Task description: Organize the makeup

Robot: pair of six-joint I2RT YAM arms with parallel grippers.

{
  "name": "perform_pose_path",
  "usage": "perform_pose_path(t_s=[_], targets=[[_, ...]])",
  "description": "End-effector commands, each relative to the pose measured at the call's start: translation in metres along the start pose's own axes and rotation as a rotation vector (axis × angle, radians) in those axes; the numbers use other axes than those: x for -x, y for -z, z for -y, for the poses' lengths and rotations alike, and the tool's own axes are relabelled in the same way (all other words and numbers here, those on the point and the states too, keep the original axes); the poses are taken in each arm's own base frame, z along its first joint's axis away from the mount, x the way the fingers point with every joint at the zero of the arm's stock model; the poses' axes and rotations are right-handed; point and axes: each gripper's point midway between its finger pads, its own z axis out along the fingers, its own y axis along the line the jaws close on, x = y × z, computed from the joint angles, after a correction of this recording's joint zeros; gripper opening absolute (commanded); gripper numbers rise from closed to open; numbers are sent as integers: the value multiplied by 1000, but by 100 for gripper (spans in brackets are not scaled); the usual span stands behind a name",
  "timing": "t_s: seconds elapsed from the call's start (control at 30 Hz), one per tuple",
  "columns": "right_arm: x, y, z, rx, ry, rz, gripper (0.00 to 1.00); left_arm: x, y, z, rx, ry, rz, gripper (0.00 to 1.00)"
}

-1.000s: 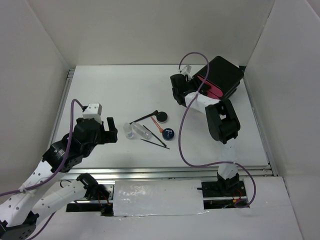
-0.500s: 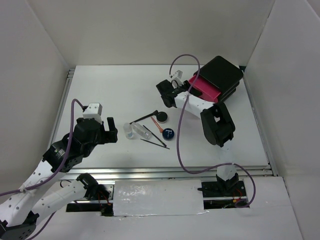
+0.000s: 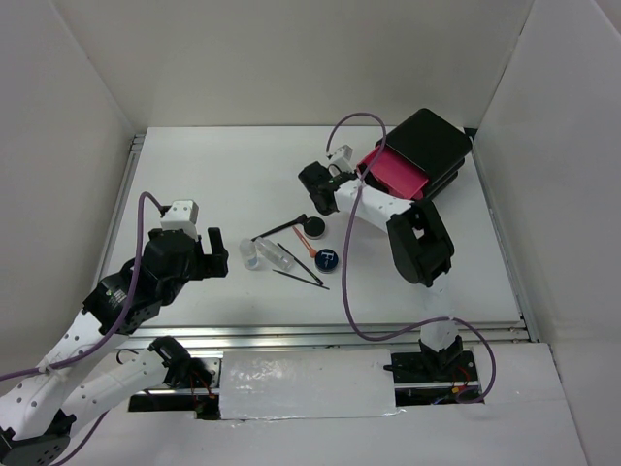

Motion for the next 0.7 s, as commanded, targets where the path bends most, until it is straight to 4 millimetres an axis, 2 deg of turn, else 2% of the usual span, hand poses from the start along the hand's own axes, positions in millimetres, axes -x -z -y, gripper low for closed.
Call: perform_pose_path(t_s=[0.0,0.1,0.23,0.27,0.3,0.43,0.53,0.57,0.63,0.67], targets=[[14,20,10,85,-108,27,73,7,-1,7,-28,0,25,99],[25,43,7,190,-149,57,79,5,-2,6,-23,-2,21,99],[46,87,9,381,-228,129,87,6,-1,6,-21,1,24,99],[47,94,10,405,-232,130,98,6,-1,6,-21,1,24,99],[53,108,14,448,-260,145,100,6,-1,5,-20,3,25,99],[57,138,5,589,-270,175,100,7,0,4,-12,8,30,99],[53,169,-17,795,-248,161,95,9,1,-2,19,20,39,99],[41,181,-33,885,-214,144,93,8,2,-5,38,35,39,99],[42,207,-42,1015,-235,182,89,12,4,-15,85,53,60,99],[27,224,-53,1135,-197,172,83,12,7,-19,103,73,64,99]])
